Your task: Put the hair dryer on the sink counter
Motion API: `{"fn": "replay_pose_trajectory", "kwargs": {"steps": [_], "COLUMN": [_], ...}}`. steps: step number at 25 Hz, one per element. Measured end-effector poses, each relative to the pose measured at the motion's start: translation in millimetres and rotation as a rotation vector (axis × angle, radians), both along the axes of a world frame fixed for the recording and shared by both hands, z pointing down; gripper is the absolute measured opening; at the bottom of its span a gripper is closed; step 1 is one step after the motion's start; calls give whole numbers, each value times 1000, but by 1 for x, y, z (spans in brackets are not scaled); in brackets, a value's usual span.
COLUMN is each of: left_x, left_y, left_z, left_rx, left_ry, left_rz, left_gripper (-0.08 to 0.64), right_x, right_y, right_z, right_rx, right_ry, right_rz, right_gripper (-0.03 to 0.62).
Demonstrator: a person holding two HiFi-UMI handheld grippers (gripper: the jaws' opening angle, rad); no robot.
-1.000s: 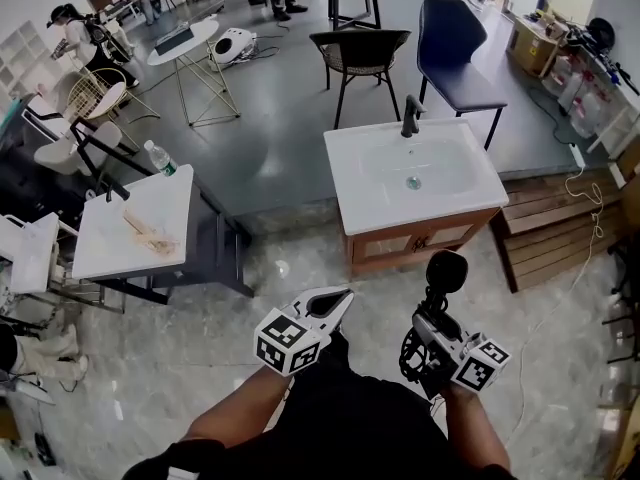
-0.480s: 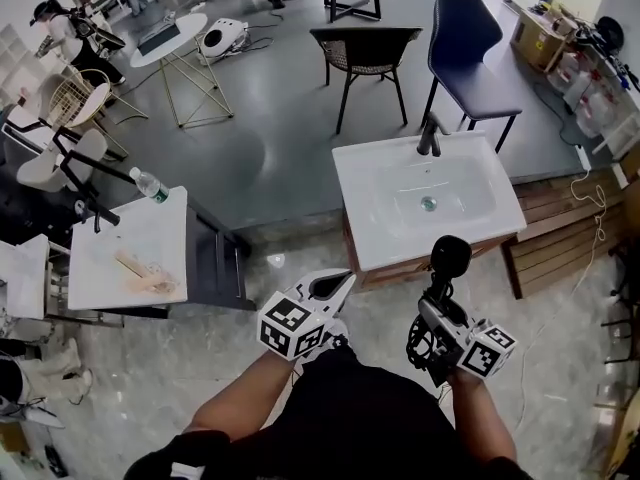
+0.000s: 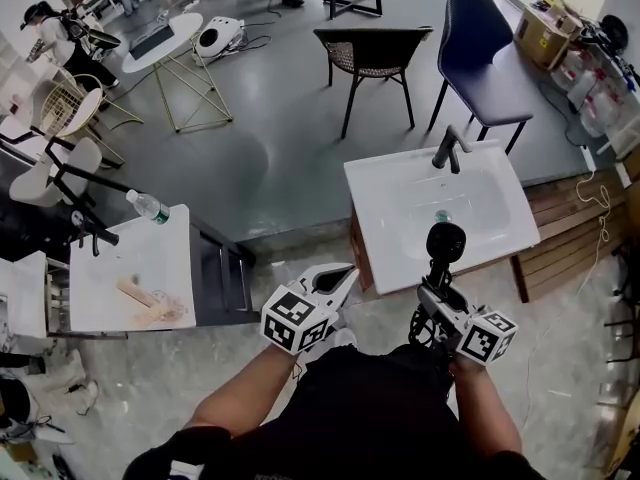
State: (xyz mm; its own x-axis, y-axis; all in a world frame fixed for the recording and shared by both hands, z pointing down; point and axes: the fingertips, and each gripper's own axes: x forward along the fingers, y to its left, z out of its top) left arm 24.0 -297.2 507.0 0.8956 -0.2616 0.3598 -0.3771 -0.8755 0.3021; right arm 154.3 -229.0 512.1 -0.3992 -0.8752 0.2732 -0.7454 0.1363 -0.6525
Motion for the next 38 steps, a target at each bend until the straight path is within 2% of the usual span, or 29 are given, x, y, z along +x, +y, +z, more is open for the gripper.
{"fn": "replay_pose_trajectory", "kwargs": {"steps": [6,13,17,26,32,35,38], "left_x": [-3,-9,-10,-6,-23,-32,-39], "left_y": [-13,-33,-43,-68,-72,-69,-65], "left_z": [6,6,14,13,23,27,29], "left_rx": [-5,1,-11,-17,-42,-56,-70], "left_ry": [-9,-10,-24,-2,-32,-43,-56], "left_rz": [-6,-83,-130,-267,-358,-394,-422], "left_gripper": [0,0,0,0,0,0,0], "right_x": [-3,-2,3,18,13,7,8], "right_y": [-32,-64,-87,-165,-217,-235,-249], "right_z": [5,11,20,76,135,158,174], "right_rx": [-6,-19,-43,-180,-301,-346,-377], "right_ry": [19,28,66,200,307,394,528], "right_rz": [-29,-98,-146,-203,-221,-229,-228], "right_gripper": [213,213,212,212,210,210,210]}}
